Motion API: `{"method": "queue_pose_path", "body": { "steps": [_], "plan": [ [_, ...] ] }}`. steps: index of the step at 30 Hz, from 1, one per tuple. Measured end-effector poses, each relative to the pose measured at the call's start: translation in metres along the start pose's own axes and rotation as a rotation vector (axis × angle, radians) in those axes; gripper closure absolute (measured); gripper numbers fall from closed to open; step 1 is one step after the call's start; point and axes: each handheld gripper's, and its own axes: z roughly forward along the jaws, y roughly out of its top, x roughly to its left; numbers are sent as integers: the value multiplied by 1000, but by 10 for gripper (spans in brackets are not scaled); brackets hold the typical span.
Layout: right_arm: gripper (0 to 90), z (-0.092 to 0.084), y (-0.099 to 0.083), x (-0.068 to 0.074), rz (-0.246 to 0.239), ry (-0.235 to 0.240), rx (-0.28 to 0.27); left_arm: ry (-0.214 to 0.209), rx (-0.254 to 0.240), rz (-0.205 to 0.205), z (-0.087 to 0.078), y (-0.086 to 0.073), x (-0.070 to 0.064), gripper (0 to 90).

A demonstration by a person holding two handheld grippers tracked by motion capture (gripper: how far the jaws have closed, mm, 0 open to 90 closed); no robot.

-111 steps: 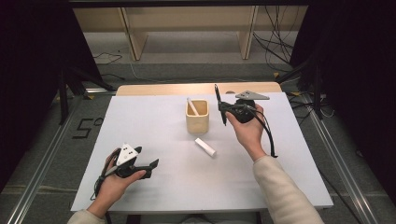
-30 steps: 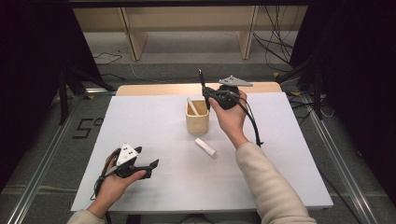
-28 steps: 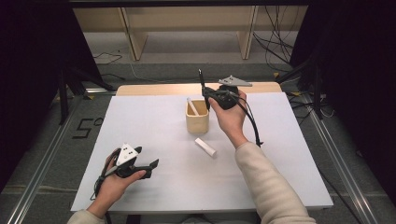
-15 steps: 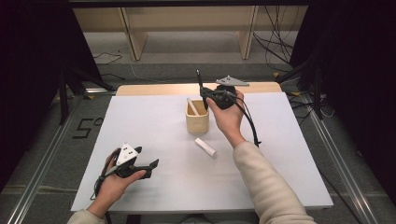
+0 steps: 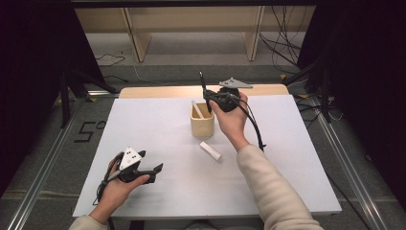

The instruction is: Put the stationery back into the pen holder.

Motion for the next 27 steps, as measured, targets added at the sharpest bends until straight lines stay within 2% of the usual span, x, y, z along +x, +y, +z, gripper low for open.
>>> {"method": "queue_pose_path", "body": {
  "steps": [27],
  "plan": [
    [799,12,-7,-1,-8,-11,24,0,-1,0,0,0,0,172]
  ]
}}
